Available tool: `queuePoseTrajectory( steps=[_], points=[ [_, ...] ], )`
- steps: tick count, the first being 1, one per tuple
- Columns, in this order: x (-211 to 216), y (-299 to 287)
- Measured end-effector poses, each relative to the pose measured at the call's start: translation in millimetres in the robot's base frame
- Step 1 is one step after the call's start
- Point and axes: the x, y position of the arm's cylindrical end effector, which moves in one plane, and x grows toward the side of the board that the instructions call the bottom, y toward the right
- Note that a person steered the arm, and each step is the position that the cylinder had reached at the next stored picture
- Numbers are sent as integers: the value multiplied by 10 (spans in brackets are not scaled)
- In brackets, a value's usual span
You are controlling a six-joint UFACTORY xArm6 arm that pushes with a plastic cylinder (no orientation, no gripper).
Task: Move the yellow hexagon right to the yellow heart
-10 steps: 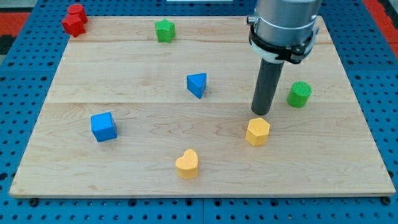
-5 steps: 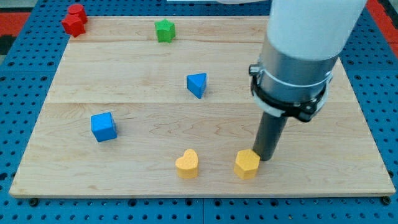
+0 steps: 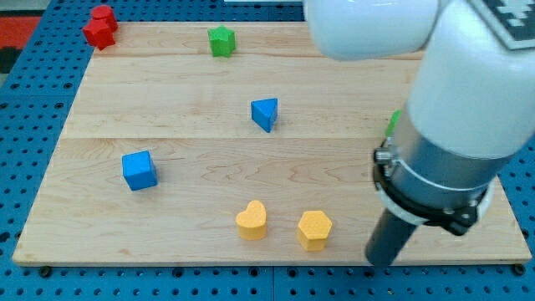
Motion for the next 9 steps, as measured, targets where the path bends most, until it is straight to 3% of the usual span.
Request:
queuePoseTrajectory(
  steps=[3,6,9],
  points=[
    [-319,-265],
    [-340,-431],
    [4,-592]
  ],
)
